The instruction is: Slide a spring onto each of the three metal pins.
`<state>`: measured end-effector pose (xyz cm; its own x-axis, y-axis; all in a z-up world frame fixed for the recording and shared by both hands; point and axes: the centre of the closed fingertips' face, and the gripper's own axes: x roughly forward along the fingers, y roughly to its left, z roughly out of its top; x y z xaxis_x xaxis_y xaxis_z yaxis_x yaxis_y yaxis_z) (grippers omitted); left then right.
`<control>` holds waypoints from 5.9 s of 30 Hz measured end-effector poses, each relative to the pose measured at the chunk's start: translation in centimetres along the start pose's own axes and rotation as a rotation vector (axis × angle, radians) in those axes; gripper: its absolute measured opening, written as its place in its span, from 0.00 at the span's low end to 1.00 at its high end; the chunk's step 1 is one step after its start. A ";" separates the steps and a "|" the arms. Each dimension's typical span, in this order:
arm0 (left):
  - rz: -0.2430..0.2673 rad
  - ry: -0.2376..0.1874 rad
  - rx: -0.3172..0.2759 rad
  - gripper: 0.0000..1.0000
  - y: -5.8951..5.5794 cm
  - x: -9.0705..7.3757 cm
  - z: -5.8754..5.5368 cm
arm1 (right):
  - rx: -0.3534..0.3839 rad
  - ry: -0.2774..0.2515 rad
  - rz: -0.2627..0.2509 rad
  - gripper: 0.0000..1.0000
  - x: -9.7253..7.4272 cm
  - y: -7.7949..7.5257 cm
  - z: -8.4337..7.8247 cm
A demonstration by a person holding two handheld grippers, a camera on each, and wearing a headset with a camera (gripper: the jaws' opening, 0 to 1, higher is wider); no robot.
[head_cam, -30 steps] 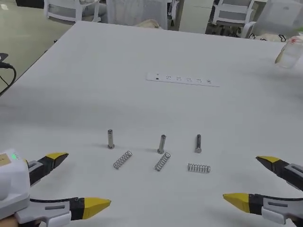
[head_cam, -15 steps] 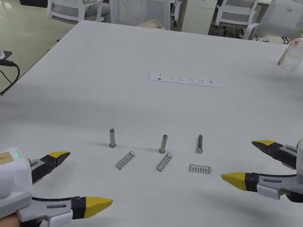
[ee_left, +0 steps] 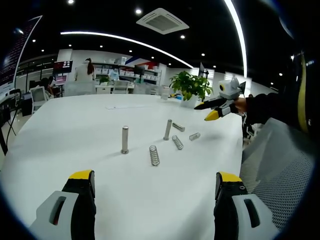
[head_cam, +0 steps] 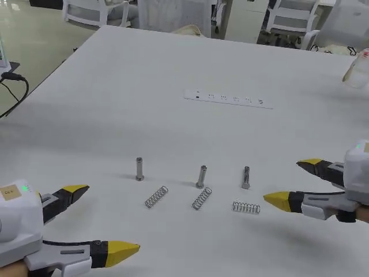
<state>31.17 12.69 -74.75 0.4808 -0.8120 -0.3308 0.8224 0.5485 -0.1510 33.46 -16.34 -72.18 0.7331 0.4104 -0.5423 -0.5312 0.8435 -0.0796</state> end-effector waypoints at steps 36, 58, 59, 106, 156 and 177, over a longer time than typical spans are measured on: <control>-0.003 0.017 -0.004 0.95 0.1 -0.1 -0.2 | 0.112 0.199 -0.047 0.41 7.3 -1.3 0.0; -0.010 0.026 -0.012 0.93 0.0 -0.1 -0.6 | 0.189 0.332 -0.083 0.17 9.0 -1.2 -1.6; -0.010 0.026 -0.012 0.93 0.0 -0.1 -0.6 | 0.192 0.340 -0.084 0.17 9.0 -1.1 -1.7; 0.004 0.036 -0.025 0.89 0.2 -0.4 -1.0 | 0.111 0.462 -0.042 0.06 10.0 -0.6 -2.1; -0.021 0.027 0.007 0.88 -0.7 -0.2 0.0 | 0.116 0.314 -0.078 0.05 4.8 0.2 -0.3; -0.022 0.034 0.018 0.88 -0.9 -0.3 0.1 | 0.132 0.313 -0.075 0.05 3.5 0.4 -0.8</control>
<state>30.38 12.39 -74.40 0.4523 -0.8165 -0.3588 0.8383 0.5265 -0.1415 35.42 -14.83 -74.81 0.5910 0.2371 -0.7711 -0.4065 0.9131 -0.0308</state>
